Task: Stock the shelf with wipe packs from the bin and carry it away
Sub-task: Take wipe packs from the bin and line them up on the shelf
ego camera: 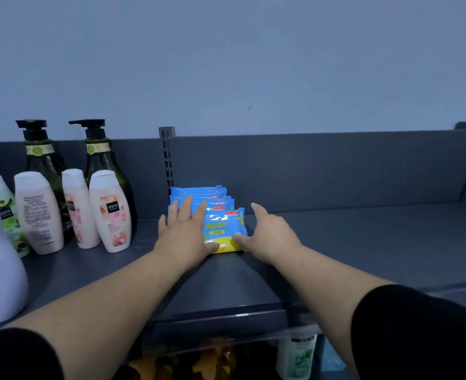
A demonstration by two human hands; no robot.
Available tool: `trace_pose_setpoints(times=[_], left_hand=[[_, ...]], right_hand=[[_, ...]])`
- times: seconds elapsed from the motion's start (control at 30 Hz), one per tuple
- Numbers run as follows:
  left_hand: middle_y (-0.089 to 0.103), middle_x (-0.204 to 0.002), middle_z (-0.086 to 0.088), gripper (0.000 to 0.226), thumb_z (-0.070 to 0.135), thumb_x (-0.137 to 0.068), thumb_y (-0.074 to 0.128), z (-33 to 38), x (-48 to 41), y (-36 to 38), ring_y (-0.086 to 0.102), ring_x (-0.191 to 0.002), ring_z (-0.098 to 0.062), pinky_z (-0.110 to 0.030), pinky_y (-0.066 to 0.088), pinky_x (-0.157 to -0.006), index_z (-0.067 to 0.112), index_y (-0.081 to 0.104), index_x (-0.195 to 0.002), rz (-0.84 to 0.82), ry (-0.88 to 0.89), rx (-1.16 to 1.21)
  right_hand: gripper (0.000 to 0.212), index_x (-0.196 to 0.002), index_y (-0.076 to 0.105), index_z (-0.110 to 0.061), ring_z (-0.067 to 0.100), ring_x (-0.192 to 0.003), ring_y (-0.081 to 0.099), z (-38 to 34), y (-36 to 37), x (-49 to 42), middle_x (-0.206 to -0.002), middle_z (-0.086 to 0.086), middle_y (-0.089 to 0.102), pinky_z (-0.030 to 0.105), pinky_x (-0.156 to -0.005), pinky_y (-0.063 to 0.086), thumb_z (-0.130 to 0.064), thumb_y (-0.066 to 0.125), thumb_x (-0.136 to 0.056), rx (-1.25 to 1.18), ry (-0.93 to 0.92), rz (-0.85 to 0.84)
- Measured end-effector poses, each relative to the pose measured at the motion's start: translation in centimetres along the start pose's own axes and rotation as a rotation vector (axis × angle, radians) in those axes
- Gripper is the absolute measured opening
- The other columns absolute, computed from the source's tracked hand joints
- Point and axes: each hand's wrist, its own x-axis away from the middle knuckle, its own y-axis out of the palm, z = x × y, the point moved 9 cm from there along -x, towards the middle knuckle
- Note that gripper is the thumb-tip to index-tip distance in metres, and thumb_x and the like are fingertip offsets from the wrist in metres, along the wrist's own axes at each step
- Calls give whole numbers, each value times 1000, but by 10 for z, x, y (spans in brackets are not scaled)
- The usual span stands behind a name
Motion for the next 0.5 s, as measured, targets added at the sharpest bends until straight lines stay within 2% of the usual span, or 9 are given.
trace_pose_setpoints(times=[0.13, 0.27, 0.37, 0.5], left_hand=[[-8, -160, 0, 84, 59, -89, 47, 55, 12, -12, -7, -146, -27, -47, 5, -118, 30, 0, -152, 55, 71, -32], [-7, -160, 0, 82, 60, -90, 43, 145, 33, -17, -5, -147, -27, -47, 6, -117, 28, 0, -152, 92, 199, -44], [-8, -160, 0, 81, 62, -91, 39, 223, 60, -10, -6, -147, -27, -47, 5, -118, 28, -1, -152, 58, 289, -22], [-12, -160, -1, 78, 62, -93, 35, 342, 110, 1, -10, -146, -26, -47, 2, -119, 28, -4, -152, -4, 431, 35]], right_hand=[[76, -150, 16, -30, 25, -129, 41, 33, -40, 23, -141, 3, 42, 40, -100, 36, -60, 48, -89, 193, 7, 122], [72, -150, 17, -30, 23, -138, 30, 93, -88, 61, -150, 1, 33, 45, -114, 22, -62, 41, -90, 311, 45, 234], [72, -151, 16, -31, 21, -143, 19, 156, -131, 105, -156, 1, 23, 48, -117, 13, -62, 40, -91, 352, 137, 264], [71, -151, 13, -32, 21, -146, 11, 249, -196, 184, -159, 1, 15, 49, -118, 8, -63, 37, -92, 409, 266, 314]])
